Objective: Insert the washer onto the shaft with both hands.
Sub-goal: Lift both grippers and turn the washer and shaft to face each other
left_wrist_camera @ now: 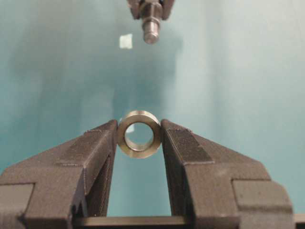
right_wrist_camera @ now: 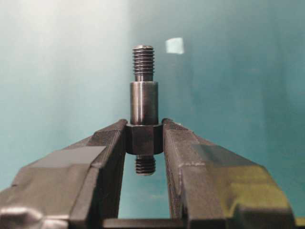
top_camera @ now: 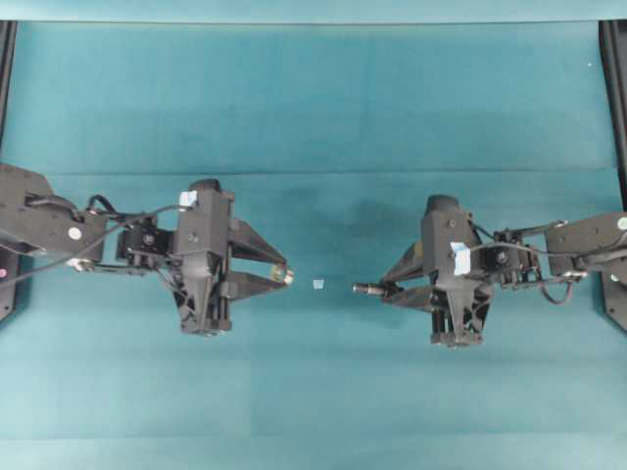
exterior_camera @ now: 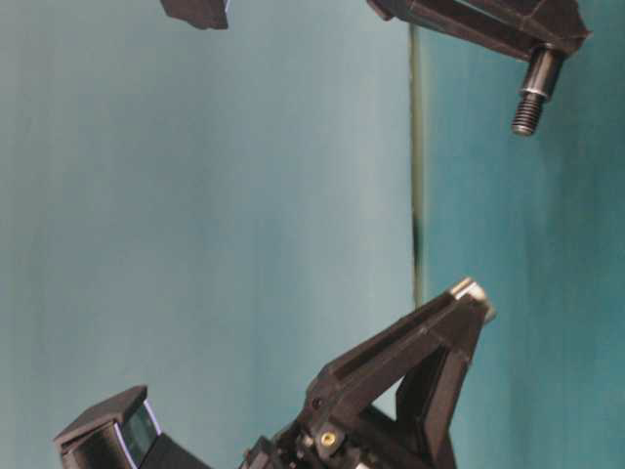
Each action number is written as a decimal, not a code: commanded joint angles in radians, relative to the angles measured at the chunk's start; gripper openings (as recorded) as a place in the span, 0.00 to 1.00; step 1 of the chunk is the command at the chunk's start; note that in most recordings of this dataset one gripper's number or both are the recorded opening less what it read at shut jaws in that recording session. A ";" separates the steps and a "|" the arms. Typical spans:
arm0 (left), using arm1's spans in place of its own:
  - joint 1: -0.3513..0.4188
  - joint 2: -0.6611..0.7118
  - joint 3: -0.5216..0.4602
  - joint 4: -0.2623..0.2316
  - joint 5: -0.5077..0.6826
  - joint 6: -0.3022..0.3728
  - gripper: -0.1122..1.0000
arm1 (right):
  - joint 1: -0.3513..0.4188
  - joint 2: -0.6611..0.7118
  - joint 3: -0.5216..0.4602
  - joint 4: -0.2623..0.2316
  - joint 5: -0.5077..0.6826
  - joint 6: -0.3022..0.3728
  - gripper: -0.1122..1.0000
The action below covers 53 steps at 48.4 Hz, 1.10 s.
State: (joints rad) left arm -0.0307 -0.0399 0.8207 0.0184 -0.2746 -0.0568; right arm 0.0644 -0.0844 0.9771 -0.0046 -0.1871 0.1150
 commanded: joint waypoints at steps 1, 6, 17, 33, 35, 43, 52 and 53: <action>-0.008 0.003 -0.029 0.002 -0.025 -0.002 0.42 | 0.009 0.002 -0.006 0.003 -0.031 0.020 0.10; -0.009 0.017 -0.041 0.002 -0.032 -0.002 0.42 | 0.009 0.009 -0.005 0.005 -0.069 0.037 0.10; -0.017 0.043 -0.069 0.002 -0.049 -0.002 0.42 | 0.009 0.034 -0.005 0.005 -0.104 0.048 0.10; -0.031 0.078 -0.084 0.002 -0.086 -0.044 0.42 | 0.011 0.051 -0.008 0.006 -0.150 0.048 0.10; -0.031 0.081 -0.084 0.002 -0.094 -0.049 0.42 | 0.011 0.054 -0.009 0.006 -0.152 0.048 0.10; -0.031 0.091 -0.087 0.002 -0.104 -0.054 0.42 | 0.009 0.058 -0.015 0.006 -0.153 0.046 0.10; -0.031 0.092 -0.087 0.002 -0.106 -0.054 0.42 | 0.011 0.064 -0.026 0.005 -0.178 0.044 0.10; -0.031 0.092 -0.087 0.002 -0.106 -0.054 0.42 | 0.011 0.064 -0.026 0.006 -0.183 0.044 0.10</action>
State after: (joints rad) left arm -0.0598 0.0583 0.7470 0.0184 -0.3697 -0.1089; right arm 0.0721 -0.0138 0.9695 0.0000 -0.3467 0.1549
